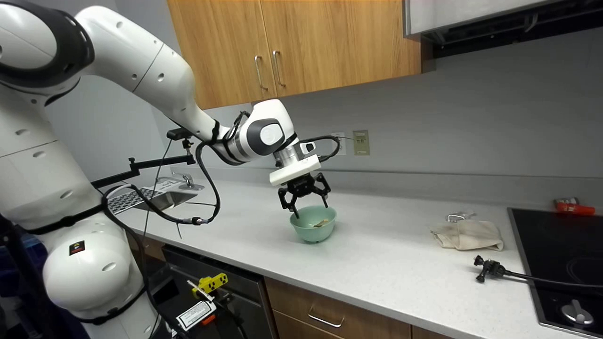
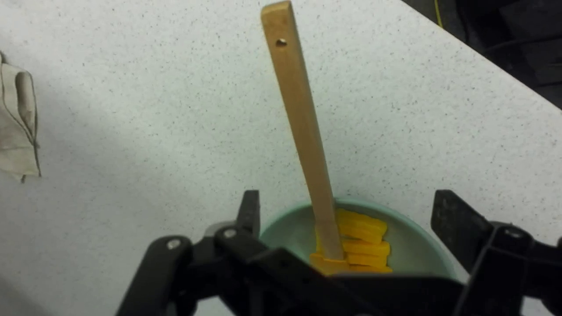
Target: Use the spatula to stir the contents in the bowl
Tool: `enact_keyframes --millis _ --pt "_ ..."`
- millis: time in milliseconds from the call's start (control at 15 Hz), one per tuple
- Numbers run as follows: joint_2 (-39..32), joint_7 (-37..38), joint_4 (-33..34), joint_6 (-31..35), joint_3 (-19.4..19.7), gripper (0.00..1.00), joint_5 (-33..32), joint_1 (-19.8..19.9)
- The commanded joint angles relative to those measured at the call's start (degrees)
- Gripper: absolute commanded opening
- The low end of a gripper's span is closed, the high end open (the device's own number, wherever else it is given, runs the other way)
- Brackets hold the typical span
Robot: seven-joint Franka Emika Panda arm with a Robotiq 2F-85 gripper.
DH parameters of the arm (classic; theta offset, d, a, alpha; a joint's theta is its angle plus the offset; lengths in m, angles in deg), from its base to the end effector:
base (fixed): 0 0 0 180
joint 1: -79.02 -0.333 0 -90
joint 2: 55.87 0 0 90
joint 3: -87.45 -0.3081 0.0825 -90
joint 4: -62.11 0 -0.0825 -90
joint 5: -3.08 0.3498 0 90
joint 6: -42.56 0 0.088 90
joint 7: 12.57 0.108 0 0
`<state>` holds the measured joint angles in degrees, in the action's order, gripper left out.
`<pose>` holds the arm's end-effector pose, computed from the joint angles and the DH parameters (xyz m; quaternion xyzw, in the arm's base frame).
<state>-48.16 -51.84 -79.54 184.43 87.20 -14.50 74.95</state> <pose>0.4502 0.0348 0.3711 0.8733 0.4713 0.0343 0.1185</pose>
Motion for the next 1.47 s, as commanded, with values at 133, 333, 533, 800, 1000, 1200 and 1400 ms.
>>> enact_keyframes --millis 133,333,533,800,1000,1200,1400 --pt "-3.8 -4.0 4.1 -1.1 0.0 1.0 -5.1 1.2" --pt "-5.2 -3.5 5.5 -1.2 0.1 1.0 -9.6 2.1" --pt "-6.2 -3.4 6.2 -1.1 0.4 1.0 -15.0 3.1" --pt "-6.4 -3.5 6.8 -2.3 0.8 1.0 -18.5 3.8" --pt "-6.1 -4.7 7.0 -4.6 0.6 1.0 -16.8 3.5" --pt "-6.2 -6.8 7.3 -8.7 -0.1 1.0 -15.2 2.9" --pt "-6.3 -8.6 7.9 -11.7 -0.8 0.98 -14.6 2.5"
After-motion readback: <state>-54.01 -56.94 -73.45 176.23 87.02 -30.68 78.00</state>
